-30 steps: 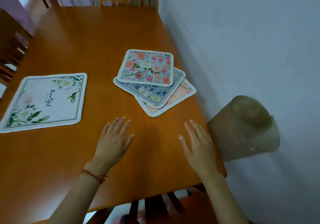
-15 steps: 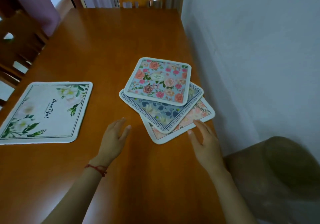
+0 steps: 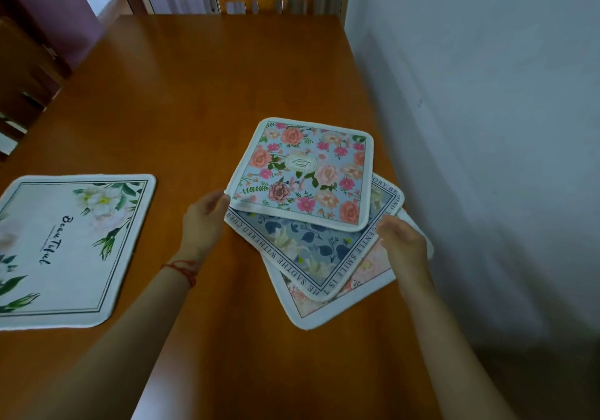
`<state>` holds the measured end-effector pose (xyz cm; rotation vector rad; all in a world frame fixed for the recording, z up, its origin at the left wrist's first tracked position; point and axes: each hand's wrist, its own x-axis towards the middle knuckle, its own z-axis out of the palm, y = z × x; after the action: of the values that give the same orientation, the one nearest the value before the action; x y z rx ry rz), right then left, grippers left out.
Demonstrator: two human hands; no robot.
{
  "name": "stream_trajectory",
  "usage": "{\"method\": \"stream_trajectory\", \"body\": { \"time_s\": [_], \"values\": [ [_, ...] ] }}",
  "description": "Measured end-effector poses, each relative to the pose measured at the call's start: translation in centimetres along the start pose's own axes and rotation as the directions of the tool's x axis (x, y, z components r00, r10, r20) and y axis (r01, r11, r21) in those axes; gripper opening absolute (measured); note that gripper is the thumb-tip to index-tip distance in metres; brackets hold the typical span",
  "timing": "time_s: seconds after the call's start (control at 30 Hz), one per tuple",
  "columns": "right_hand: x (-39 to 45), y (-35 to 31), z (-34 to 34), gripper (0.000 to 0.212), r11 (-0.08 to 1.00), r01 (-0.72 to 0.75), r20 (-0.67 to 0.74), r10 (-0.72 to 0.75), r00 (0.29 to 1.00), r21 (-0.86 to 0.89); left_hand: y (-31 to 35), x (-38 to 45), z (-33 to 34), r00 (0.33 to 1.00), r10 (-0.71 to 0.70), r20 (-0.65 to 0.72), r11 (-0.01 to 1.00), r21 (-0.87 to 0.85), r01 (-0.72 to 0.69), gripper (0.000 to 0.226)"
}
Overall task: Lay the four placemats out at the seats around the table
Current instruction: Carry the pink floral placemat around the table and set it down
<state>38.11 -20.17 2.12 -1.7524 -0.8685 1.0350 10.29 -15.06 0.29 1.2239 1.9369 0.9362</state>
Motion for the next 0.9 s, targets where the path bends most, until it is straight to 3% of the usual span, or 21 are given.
{"method": "stream_trajectory", "body": {
  "time_s": [0.13,0.33,0.57,0.9],
  "values": [
    [2.6,0.2,0.8,0.025,0.999,-0.046,-0.048,0.046,0.998,-0.011,0.0,2.9,0.5,0.997,-0.075,0.002,0.997,-0.020,0.075,0.042],
    [4.6,1.0,2.1,0.015,0.995,-0.091,-0.037,0.090,0.995,-0.036,-0.4,5.4,1.4,0.989,-0.137,0.050,0.990,0.035,0.135,0.038],
    [5.9,1.7,2.8,0.023,0.996,-0.082,-0.039,0.081,0.996,-0.028,-0.6,6.4,2.3,0.981,-0.189,-0.037,0.979,0.072,0.191,0.037],
    [6.8,1.8,3.6,0.012,0.992,-0.111,-0.107,0.117,0.987,0.065,-0.5,7.6,2.1,0.995,-0.097,-0.006,0.994,0.042,0.097,0.030]
  ]
}}
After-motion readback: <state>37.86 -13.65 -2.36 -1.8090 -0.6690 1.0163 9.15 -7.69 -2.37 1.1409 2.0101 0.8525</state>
